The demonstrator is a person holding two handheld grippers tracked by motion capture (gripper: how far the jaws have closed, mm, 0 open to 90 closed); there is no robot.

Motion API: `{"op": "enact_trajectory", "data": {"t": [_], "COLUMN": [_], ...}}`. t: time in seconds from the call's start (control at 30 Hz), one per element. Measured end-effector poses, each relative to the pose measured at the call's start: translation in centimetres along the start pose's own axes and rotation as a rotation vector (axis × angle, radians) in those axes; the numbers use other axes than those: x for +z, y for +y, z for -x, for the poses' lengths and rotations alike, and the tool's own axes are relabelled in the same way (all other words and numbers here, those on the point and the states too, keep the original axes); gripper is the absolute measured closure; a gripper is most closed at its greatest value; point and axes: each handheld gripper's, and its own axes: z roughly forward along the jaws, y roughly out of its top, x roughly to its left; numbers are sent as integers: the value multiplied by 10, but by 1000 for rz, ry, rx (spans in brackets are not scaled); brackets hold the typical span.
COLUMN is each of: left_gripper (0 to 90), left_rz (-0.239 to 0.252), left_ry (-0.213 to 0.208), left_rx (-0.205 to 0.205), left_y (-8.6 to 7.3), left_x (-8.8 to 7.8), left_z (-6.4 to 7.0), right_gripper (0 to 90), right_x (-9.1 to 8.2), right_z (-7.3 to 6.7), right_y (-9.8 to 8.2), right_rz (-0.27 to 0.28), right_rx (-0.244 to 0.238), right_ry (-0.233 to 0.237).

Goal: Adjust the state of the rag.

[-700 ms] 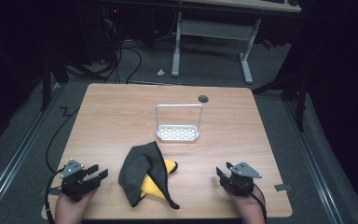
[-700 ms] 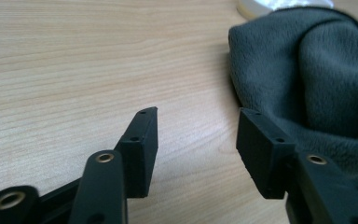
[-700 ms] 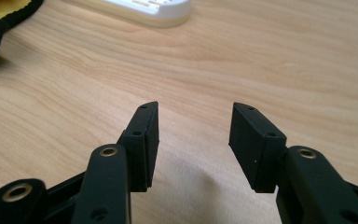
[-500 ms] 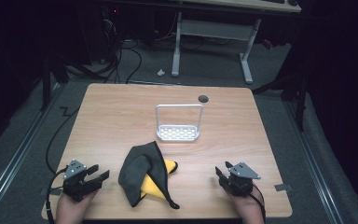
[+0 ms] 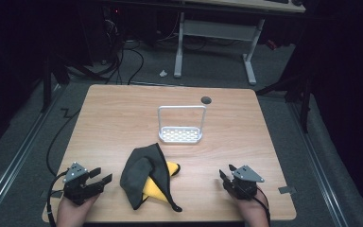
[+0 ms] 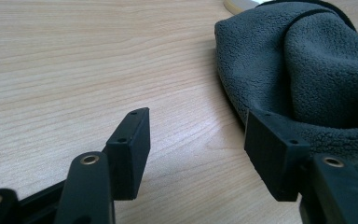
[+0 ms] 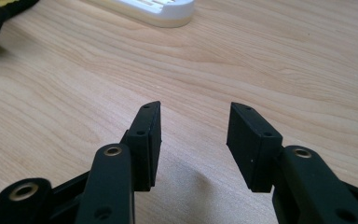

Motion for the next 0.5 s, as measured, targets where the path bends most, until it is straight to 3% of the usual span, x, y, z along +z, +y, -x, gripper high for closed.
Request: {"op": "enact_trajectory", "data": {"t": [0.23,0.33,0.43,0.5], "left_gripper": [398,409,408,403], "left_rz": [2,14,24,46], "left_ry": [-17,-48,-60,-82], "left_rx": [11,-5,5,35], "left_y": [1,5,11,23], "left_x": [-1,-2,-3,-4], "left_z": [5,11,18,29], "right_gripper": [556,554,554,553], "right_x": [0,0,-1,0], "right_z": [0,-1,-4,-5], "right_y": [0,1,1,1], "right_rz": [9,7,6,6], "right_rx": [12,2,-4,-9], "right_ry": [1,-1,3,8]}}
